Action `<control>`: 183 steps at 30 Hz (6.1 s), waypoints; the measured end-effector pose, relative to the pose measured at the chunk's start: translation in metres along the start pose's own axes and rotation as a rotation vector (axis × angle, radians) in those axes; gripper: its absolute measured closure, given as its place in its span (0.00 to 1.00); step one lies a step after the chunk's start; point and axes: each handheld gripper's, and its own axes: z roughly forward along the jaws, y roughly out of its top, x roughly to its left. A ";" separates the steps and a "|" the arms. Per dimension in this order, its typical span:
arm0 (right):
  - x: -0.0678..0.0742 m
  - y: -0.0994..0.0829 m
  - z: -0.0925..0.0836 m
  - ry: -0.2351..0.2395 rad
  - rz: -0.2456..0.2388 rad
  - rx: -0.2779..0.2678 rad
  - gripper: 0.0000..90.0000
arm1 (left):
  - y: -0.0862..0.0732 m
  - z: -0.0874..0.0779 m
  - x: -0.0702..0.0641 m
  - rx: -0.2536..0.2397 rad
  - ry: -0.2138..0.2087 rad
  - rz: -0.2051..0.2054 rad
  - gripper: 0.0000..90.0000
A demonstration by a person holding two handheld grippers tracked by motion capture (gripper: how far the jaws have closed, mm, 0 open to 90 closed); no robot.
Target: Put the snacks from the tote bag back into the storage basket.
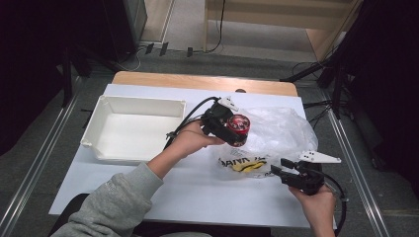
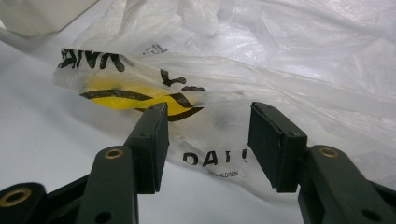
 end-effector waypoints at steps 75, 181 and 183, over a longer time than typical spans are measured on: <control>0.021 0.008 0.013 0.062 -0.072 -0.001 0.46 | -0.048 -0.071 0.037 -0.014 0.073 -0.108 0.29; 0.020 0.009 0.014 0.063 -0.071 -0.002 0.47 | -0.114 -0.112 0.132 0.045 0.314 -0.324 0.29; 0.020 0.009 0.014 0.063 -0.072 -0.001 0.47 | -0.115 -0.111 0.134 0.045 0.317 -0.325 0.29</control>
